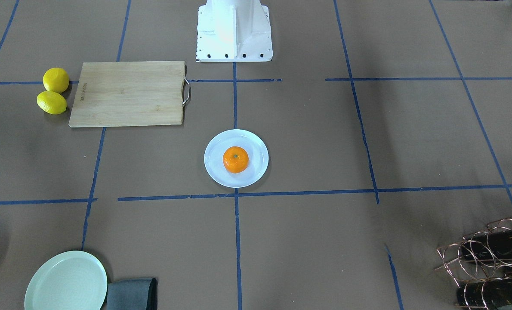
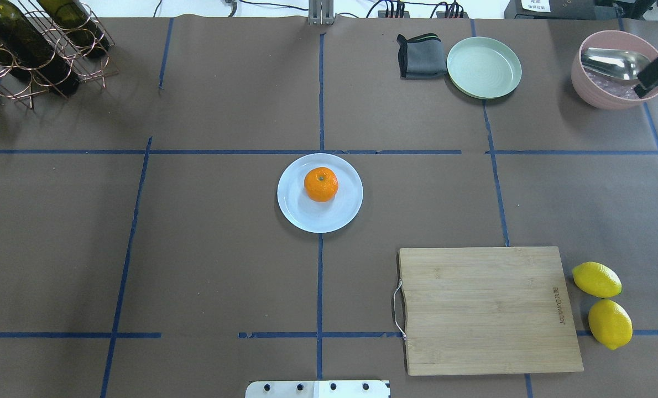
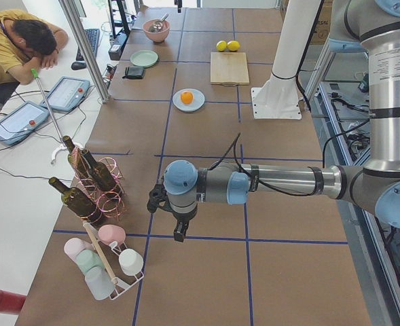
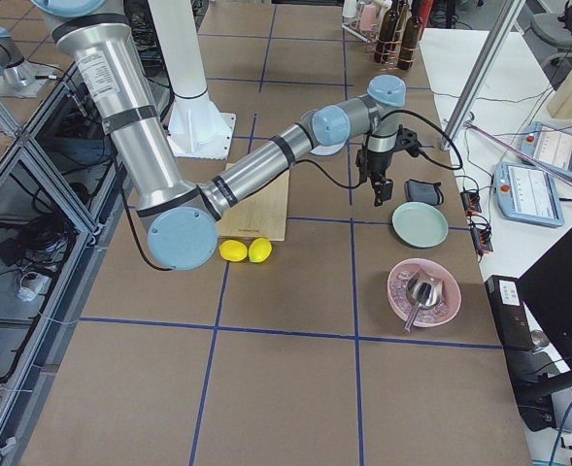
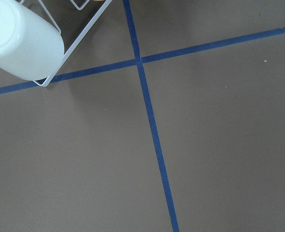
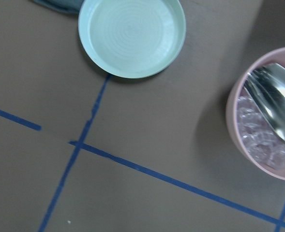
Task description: Pick orange to plate
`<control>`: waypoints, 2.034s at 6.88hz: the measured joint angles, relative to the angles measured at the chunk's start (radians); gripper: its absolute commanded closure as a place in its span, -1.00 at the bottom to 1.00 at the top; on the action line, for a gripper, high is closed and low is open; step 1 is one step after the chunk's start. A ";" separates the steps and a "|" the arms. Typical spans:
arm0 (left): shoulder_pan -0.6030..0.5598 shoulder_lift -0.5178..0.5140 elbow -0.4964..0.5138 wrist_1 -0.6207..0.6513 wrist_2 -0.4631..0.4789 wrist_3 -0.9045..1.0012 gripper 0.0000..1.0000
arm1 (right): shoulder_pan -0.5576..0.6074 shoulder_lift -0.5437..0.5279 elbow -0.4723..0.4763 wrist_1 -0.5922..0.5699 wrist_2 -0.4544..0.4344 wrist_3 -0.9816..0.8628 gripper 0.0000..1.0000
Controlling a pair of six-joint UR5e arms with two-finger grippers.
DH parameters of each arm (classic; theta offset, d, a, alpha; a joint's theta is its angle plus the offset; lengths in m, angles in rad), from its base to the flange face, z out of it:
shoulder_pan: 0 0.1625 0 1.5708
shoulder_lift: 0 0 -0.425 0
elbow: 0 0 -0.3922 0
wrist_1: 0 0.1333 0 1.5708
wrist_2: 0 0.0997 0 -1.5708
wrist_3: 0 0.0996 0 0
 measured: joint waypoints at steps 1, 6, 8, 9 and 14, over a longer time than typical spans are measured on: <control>-0.001 0.002 -0.006 0.000 0.002 0.002 -1.00 | 0.041 -0.098 -0.002 0.027 -0.001 -0.033 -1.00; -0.007 0.024 -0.061 -0.002 0.005 0.009 -1.00 | 0.181 -0.378 -0.064 0.188 0.079 -0.057 -1.00; -0.008 0.025 -0.064 -0.001 0.008 0.009 -1.00 | 0.197 -0.405 -0.065 0.251 0.083 -0.054 -1.00; -0.010 0.029 -0.068 -0.001 0.008 0.009 -1.00 | 0.198 -0.404 -0.064 0.258 0.084 -0.054 -1.00; -0.014 0.040 -0.079 -0.006 0.009 0.008 -1.00 | 0.197 -0.403 -0.058 0.262 0.087 -0.053 -1.00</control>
